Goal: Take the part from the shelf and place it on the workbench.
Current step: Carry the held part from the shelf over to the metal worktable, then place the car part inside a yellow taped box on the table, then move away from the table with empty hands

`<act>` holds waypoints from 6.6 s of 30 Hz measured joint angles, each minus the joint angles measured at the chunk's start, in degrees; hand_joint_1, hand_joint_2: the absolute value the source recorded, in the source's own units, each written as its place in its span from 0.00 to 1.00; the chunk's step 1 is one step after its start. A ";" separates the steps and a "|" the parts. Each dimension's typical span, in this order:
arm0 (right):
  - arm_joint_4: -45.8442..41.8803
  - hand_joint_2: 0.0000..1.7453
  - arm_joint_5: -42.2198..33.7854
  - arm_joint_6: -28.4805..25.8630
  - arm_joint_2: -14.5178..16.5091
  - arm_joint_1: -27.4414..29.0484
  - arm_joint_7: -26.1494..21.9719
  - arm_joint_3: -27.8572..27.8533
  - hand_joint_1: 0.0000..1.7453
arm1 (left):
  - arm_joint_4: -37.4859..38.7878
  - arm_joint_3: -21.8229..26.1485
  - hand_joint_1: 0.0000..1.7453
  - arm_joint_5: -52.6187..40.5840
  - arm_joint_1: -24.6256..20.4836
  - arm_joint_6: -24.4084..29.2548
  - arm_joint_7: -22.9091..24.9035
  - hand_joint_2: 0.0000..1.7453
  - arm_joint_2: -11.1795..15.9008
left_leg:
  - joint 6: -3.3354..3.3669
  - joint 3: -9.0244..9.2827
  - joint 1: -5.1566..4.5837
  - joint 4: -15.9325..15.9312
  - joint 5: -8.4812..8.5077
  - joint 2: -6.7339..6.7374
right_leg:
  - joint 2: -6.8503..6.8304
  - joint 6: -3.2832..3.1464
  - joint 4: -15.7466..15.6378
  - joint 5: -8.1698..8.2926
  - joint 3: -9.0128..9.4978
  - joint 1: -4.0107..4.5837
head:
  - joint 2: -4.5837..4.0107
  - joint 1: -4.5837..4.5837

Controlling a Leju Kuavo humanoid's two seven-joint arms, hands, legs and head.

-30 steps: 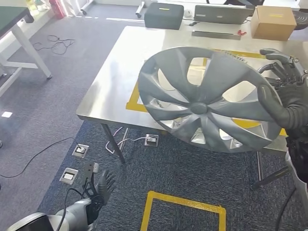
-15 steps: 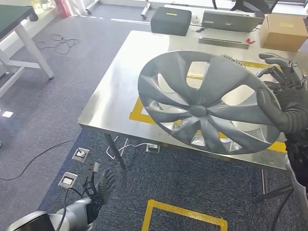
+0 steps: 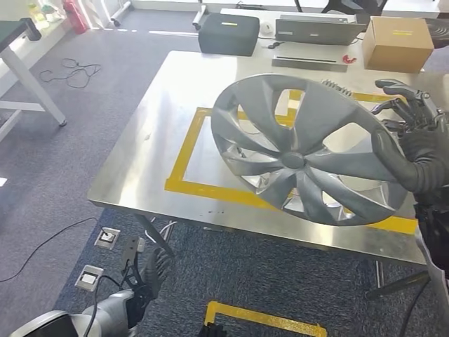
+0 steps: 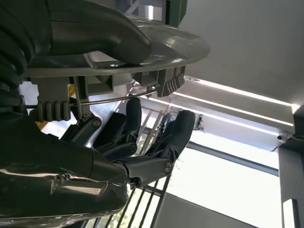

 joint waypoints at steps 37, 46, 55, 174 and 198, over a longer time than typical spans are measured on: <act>8.91 1.00 36.16 -21.01 -0.03 -9.42 12.89 0.82 1.00 | 0.00 -0.37 0.00 -2.13 -0.48 1.49 -0.26 0.00 -0.79 | 1.01 7.76 -0.54 -12.50 5.97 -0.54 | -0.17 0.92 1.01 0.06 -2.32 0.78 | 0.00 0.80; 21.10 1.00 46.73 -27.11 1.16 -15.50 12.86 2.49 1.00 | -0.01 -1.50 0.00 -2.83 -1.05 1.95 0.15 0.00 -1.91 | 1.00 7.72 -0.65 -12.47 5.93 -0.61 | -0.22 0.95 0.99 0.04 -2.33 0.63 | 0.00 0.80; 32.42 1.00 71.84 -36.77 4.49 -19.09 13.25 6.03 1.00 | -0.01 -2.91 0.00 -3.49 -1.33 2.73 0.86 0.00 -3.21 | 1.01 7.73 -0.63 -12.49 5.94 -0.86 | -0.43 0.96 0.99 -0.02 -2.24 0.64 | 0.00 0.79; -11.45 0.00 1.96 -7.96 -6.36 26.68 -0.25 -9.70 0.00 | 0.01 -3.87 0.00 -1.06 2.29 2.58 -2.56 0.00 0.79 | 1.20 8.28 -0.78 -11.90 4.81 -0.62 | -0.09 1.34 0.91 -0.76 -1.56 0.45 | 0.00 0.77; -12.64 0.00 2.14 -7.91 -6.34 27.96 -0.06 -10.39 0.00 | 0.00 -3.87 0.00 -1.19 2.04 2.64 -2.05 0.00 0.32 | -0.05 9.07 -0.33 -11.47 4.70 -0.46 | -0.14 1.59 1.19 -0.86 -0.13 -0.22 | 0.00 1.01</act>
